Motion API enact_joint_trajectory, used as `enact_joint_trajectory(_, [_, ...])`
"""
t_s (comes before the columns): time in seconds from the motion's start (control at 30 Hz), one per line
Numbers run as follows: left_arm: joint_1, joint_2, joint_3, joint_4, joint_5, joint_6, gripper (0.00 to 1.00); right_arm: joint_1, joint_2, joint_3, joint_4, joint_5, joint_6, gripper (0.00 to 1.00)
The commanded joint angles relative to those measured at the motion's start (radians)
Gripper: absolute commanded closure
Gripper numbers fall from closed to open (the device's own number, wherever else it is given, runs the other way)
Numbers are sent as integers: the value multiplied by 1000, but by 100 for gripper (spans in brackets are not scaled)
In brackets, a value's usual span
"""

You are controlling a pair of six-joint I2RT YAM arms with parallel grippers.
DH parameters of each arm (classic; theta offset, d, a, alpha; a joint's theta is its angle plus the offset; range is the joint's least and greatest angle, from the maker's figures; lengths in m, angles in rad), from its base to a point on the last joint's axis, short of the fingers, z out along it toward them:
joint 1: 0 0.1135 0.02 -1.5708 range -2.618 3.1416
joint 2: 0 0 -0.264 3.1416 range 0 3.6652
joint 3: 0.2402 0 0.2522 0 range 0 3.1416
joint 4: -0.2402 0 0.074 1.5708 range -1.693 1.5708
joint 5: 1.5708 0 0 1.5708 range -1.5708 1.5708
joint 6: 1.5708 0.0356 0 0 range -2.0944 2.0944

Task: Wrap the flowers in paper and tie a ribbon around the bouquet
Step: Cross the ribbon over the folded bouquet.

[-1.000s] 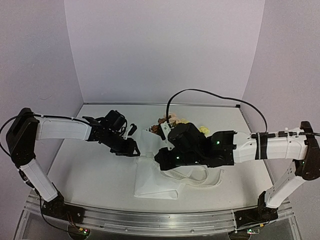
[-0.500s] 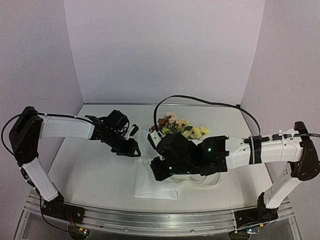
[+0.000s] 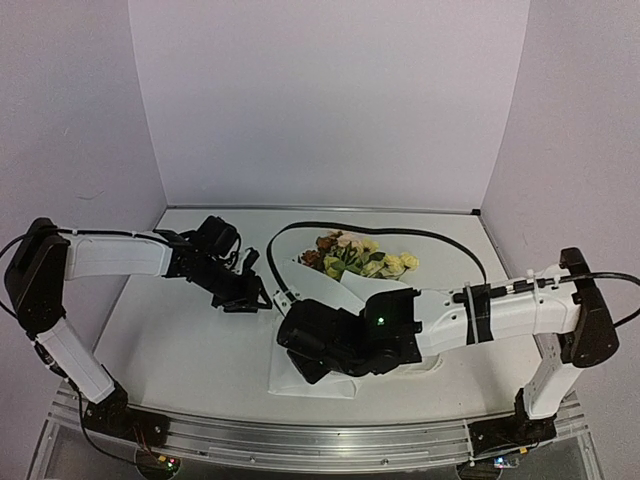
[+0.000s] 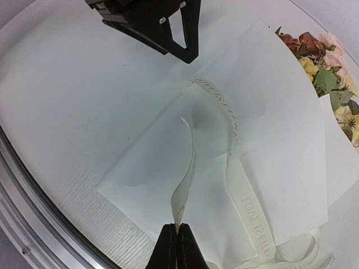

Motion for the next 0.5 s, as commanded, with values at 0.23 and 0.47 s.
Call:
enact_joint_trajectory(0.23, [63,-173,-241,294,350,-325,61,46,34,75,-86,159,-43,100])
enact_joint_trajectory(0.47, [63,-205,-430,699,436,-734,55,47,55,61,-56,72,-70,100])
